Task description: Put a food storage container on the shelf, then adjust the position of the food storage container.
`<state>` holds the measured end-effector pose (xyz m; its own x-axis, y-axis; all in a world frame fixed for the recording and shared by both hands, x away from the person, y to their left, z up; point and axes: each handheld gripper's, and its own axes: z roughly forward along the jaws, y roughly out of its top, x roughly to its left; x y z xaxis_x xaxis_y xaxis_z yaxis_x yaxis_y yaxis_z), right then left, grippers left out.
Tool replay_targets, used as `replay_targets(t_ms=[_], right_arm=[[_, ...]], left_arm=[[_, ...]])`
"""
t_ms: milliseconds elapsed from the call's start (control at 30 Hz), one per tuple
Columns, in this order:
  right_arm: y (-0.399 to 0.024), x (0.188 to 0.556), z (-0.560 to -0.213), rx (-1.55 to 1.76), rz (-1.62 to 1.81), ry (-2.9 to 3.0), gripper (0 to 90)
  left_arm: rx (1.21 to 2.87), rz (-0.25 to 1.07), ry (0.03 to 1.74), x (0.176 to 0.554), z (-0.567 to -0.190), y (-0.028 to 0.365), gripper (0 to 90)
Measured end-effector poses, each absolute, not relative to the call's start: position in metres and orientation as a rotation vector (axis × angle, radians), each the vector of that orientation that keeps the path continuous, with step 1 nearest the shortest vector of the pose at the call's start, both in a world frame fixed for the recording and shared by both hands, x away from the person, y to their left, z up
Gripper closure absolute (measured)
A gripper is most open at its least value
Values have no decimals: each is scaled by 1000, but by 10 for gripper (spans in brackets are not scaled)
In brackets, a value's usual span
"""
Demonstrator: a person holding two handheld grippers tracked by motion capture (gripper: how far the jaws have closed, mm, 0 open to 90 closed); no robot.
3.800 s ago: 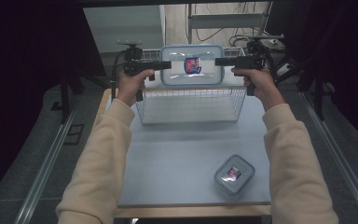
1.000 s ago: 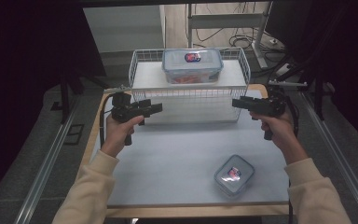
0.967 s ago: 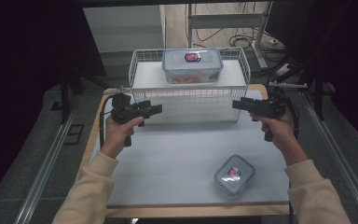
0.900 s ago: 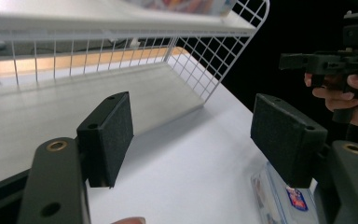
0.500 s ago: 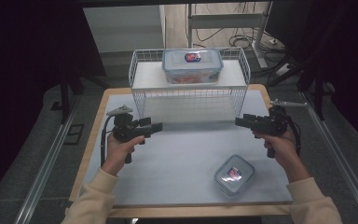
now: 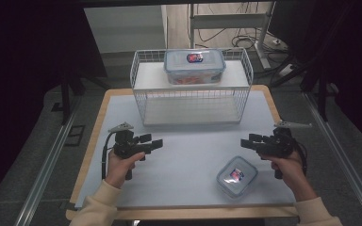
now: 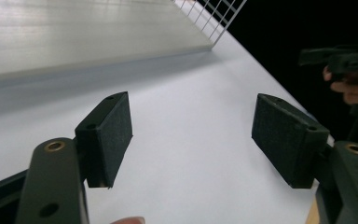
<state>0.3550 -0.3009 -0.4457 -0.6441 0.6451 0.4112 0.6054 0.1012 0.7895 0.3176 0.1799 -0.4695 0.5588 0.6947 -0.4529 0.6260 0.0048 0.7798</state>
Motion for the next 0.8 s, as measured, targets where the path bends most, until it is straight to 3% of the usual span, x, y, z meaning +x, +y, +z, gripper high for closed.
replay_targets(t_ms=[800], right_arm=[[-317,320,-451,1311,1558,2276,338]], left_arm=[[1737,87,1162,299,-491,178,282]])
